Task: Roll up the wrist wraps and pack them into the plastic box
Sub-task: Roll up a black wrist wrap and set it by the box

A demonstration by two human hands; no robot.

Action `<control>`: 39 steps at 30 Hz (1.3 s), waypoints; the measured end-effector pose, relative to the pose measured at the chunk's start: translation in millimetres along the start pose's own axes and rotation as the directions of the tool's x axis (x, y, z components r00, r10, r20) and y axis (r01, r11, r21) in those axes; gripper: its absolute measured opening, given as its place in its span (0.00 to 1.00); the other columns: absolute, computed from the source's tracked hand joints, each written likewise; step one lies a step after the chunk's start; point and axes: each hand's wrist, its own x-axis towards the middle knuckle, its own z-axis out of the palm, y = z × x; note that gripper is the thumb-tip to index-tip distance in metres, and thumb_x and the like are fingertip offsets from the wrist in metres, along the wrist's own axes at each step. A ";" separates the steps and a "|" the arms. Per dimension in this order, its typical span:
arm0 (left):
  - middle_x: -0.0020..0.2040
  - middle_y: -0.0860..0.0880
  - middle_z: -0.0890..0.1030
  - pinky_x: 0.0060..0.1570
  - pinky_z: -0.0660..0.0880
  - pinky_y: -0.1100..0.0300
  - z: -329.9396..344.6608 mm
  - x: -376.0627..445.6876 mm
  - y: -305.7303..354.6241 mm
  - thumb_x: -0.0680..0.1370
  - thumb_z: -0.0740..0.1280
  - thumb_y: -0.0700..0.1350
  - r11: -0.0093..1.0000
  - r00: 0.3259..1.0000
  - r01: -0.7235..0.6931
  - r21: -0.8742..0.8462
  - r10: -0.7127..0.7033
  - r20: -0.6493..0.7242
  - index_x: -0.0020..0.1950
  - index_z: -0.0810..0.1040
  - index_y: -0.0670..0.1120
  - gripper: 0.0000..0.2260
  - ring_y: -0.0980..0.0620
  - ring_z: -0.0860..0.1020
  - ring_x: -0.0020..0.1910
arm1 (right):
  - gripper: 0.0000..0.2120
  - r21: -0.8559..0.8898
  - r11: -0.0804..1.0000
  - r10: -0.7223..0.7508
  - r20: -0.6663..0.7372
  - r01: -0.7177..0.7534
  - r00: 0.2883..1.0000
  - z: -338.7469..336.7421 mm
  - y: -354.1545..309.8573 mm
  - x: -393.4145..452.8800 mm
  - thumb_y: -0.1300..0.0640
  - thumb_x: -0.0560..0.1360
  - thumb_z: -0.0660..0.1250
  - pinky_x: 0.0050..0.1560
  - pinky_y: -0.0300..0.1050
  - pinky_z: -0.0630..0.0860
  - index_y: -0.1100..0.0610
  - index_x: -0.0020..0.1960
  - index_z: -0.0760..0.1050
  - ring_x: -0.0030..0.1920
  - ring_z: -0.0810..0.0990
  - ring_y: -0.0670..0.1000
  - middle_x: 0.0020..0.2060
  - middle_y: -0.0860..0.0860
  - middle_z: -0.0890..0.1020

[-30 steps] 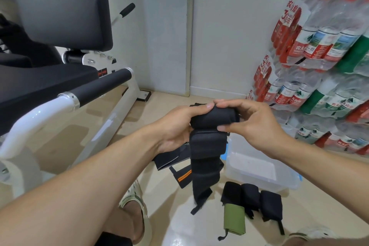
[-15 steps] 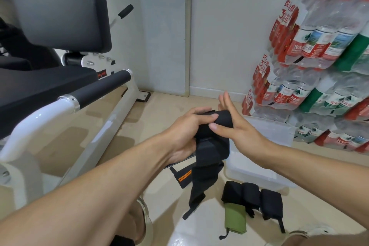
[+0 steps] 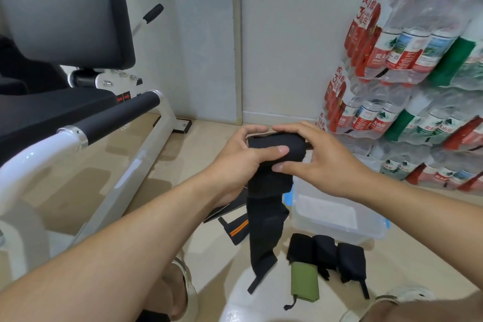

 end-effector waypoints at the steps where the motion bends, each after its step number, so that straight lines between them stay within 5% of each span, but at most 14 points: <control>1: 0.60 0.42 0.82 0.52 0.83 0.47 -0.4 0.1 -0.3 0.65 0.80 0.44 0.999 1.000 -0.023 0.042 0.023 -0.004 0.67 0.74 0.52 0.32 0.44 0.85 0.54 | 0.30 -0.004 1.000 -0.019 -0.012 0.019 1.000 -0.4 1.2 -1.0 0.52 0.69 0.81 0.60 0.40 0.76 0.41 0.67 0.76 0.59 0.78 0.41 0.57 0.40 0.79; 6: 0.60 0.48 0.82 0.43 0.80 0.63 -0.7 -3.1 1.3 0.63 0.84 0.50 0.994 0.990 -0.078 0.078 0.086 -0.108 0.71 0.70 0.53 0.40 0.53 0.85 0.53 | 0.21 -0.063 0.998 -0.034 -0.286 0.016 0.958 9.1 4.1 -5.8 0.50 0.65 0.81 0.49 0.31 0.75 0.50 0.55 0.81 0.52 0.78 0.38 0.48 0.39 0.80; 8: 0.57 0.52 0.82 0.39 0.77 0.69 3.9 -7.0 -0.5 0.66 0.82 0.55 0.987 0.973 -0.036 0.156 0.070 -0.220 0.69 0.70 0.52 0.36 0.58 0.83 0.52 | 0.19 -0.059 0.997 0.021 -0.361 -0.045 0.932 12.6 2.2 -4.5 0.49 0.65 0.81 0.46 0.27 0.72 0.47 0.52 0.77 0.50 0.77 0.36 0.46 0.37 0.77; 10: 0.49 0.50 0.85 0.40 0.80 0.65 13.9 -10.9 -5.0 0.71 0.79 0.54 0.998 0.980 0.050 0.043 -0.041 -0.193 0.66 0.72 0.46 0.29 0.55 0.84 0.45 | 0.19 -0.064 0.994 0.060 -0.384 -0.091 0.921 16.8 0.9 -3.1 0.50 0.65 0.80 0.45 0.28 0.70 0.47 0.51 0.75 0.49 0.76 0.38 0.46 0.38 0.75; 12: 0.48 0.45 0.86 0.48 0.83 0.56 24.7 -14.5 -7.6 0.77 0.74 0.50 0.980 0.985 0.114 -0.161 -0.133 -0.113 0.64 0.74 0.41 0.22 0.49 0.86 0.44 | 0.20 -0.049 0.992 0.094 -0.365 -0.120 0.926 26.6 -1.1 -3.3 0.50 0.66 0.79 0.44 0.29 0.70 0.49 0.52 0.74 0.49 0.75 0.38 0.48 0.39 0.73; 14: 0.49 0.41 0.86 0.43 0.83 0.54 25.6 -12.7 -5.3 0.79 0.71 0.46 0.965 0.980 0.099 -0.242 -0.137 -0.146 0.64 0.75 0.39 0.17 0.47 0.86 0.42 | 0.22 -0.028 0.992 0.110 -0.296 -0.124 0.949 38.8 -2.7 -5.2 0.51 0.67 0.78 0.45 0.29 0.71 0.49 0.56 0.72 0.50 0.75 0.38 0.50 0.40 0.71; 16: 0.51 0.38 0.85 0.36 0.81 0.56 17.3 -8.4 0.2 0.80 0.69 0.43 0.974 0.968 0.078 -0.211 -0.125 -0.218 0.63 0.76 0.41 0.13 0.43 0.86 0.42 | 0.25 -0.013 0.996 0.089 -0.174 -0.092 0.981 47.4 -3.1 -8.7 0.48 0.70 0.77 0.50 0.29 0.73 0.50 0.63 0.71 0.54 0.75 0.38 0.55 0.41 0.71; 19: 0.54 0.39 0.85 0.43 0.83 0.54 -4.2 -3.3 8.2 0.80 0.66 0.42 0.998 0.974 0.068 -0.016 -0.070 -0.215 0.61 0.79 0.43 0.10 0.43 0.85 0.50 | 0.24 0.055 0.998 -0.002 -0.098 0.007 0.995 46.8 -3.0 -9.8 0.39 0.78 0.67 0.62 0.37 0.73 0.50 0.69 0.74 0.62 0.74 0.39 0.61 0.40 0.73; 23: 0.53 0.39 0.85 0.46 0.80 0.52 -22.5 -3.3 15.3 0.81 0.65 0.42 0.993 0.997 0.068 0.092 -0.066 -0.028 0.62 0.80 0.42 0.11 0.47 0.84 0.47 | 0.11 0.151 0.988 -0.002 -0.244 0.040 0.970 34.9 1.6 0.5 0.53 0.80 0.71 0.61 0.42 0.76 0.46 0.62 0.81 0.59 0.79 0.41 0.56 0.40 0.80; 31: 0.44 0.39 0.84 0.48 0.78 0.51 -22.9 -3.1 23.0 0.82 0.65 0.41 0.993 1.000 0.021 0.119 -0.023 0.011 0.56 0.78 0.39 0.07 0.44 0.81 0.38 | 0.21 0.035 0.991 -0.115 -0.215 0.126 0.970 15.5 6.4 12.1 0.53 0.70 0.80 0.54 0.39 0.75 0.47 0.62 0.82 0.51 0.78 0.46 0.48 0.48 0.78; 35: 0.40 0.41 0.83 0.33 0.77 0.62 -20.8 -3.5 23.2 0.80 0.67 0.40 0.990 0.999 0.034 0.134 -0.034 -0.003 0.52 0.78 0.38 0.05 0.48 0.81 0.34 | 0.12 -0.046 0.991 -0.133 -0.196 0.126 0.972 6.4 5.2 14.6 0.52 0.68 0.82 0.48 0.42 0.75 0.48 0.48 0.83 0.45 0.76 0.43 0.45 0.44 0.78; 39: 0.39 0.44 0.84 0.28 0.74 0.65 -16.9 -5.1 24.2 0.81 0.67 0.41 0.991 0.998 0.064 0.118 -0.061 -0.024 0.52 0.82 0.39 0.07 0.52 0.80 0.32 | 0.06 -0.114 0.970 -0.238 -0.227 0.216 0.945 4.6 7.1 13.7 0.54 0.70 0.81 0.46 0.44 0.73 0.52 0.42 0.84 0.46 0.75 0.43 0.43 0.46 0.80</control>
